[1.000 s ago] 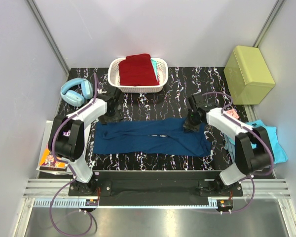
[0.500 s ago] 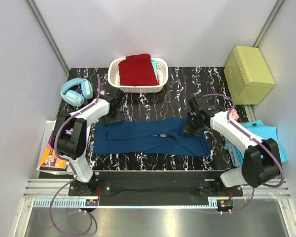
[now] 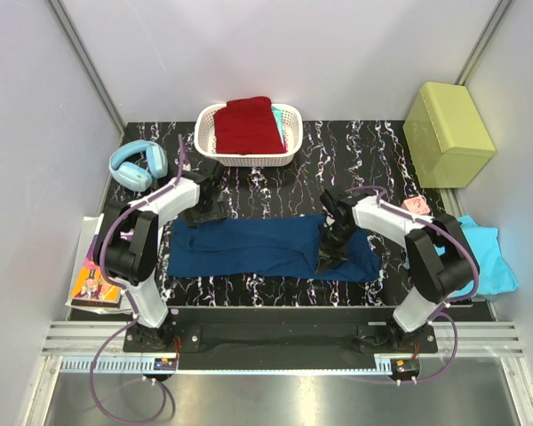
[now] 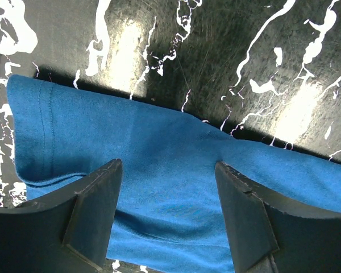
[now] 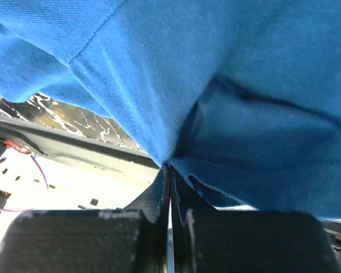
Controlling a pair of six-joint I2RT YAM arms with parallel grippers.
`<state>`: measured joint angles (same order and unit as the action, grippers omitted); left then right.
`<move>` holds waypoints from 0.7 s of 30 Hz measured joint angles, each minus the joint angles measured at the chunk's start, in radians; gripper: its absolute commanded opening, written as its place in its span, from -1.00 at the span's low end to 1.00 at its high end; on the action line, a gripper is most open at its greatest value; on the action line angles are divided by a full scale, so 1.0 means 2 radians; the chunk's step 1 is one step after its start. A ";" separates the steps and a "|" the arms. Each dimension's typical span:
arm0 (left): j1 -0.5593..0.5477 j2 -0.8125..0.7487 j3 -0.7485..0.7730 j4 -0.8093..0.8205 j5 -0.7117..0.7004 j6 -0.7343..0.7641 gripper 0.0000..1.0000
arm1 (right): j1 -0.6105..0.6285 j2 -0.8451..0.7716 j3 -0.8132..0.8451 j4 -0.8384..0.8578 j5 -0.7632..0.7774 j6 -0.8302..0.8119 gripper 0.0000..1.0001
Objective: Fold and stack the t-shirts
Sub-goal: Fold the other side of the tshirt into a rectangle
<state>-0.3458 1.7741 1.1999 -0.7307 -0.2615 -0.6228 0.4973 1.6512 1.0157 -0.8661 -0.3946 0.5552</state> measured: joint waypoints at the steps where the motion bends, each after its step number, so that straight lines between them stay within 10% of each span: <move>1: 0.000 0.000 0.000 0.000 0.000 0.000 0.41 | 0.001 0.004 0.000 0.000 -0.006 -0.002 -1.00; 3: 0.000 0.000 0.000 0.000 0.000 -0.001 0.41 | 0.001 0.006 0.000 -0.001 -0.010 -0.004 -0.85; 4: 0.000 0.000 -0.001 0.000 0.000 -0.002 0.41 | 0.001 0.006 0.000 -0.002 -0.010 -0.005 -0.28; 8: 0.000 0.000 -0.008 0.002 0.000 -0.003 0.41 | 0.002 -0.006 0.006 0.002 0.002 -0.004 0.98; 13: 0.000 0.000 -0.009 0.003 0.000 -0.003 0.41 | 0.004 -0.071 0.040 0.008 0.062 -0.008 0.99; 18: -0.006 0.000 -0.009 0.004 0.000 -0.003 0.40 | 0.004 -0.102 0.071 0.047 0.143 -0.003 0.28; 21: -0.011 0.000 -0.009 0.005 0.002 -0.003 0.40 | -0.004 -0.078 0.076 0.058 0.176 0.006 0.22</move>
<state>-0.3676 1.7741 1.1824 -0.7216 -0.2584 -0.6292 0.4900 1.4944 1.1675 -0.7498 -0.0418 0.5663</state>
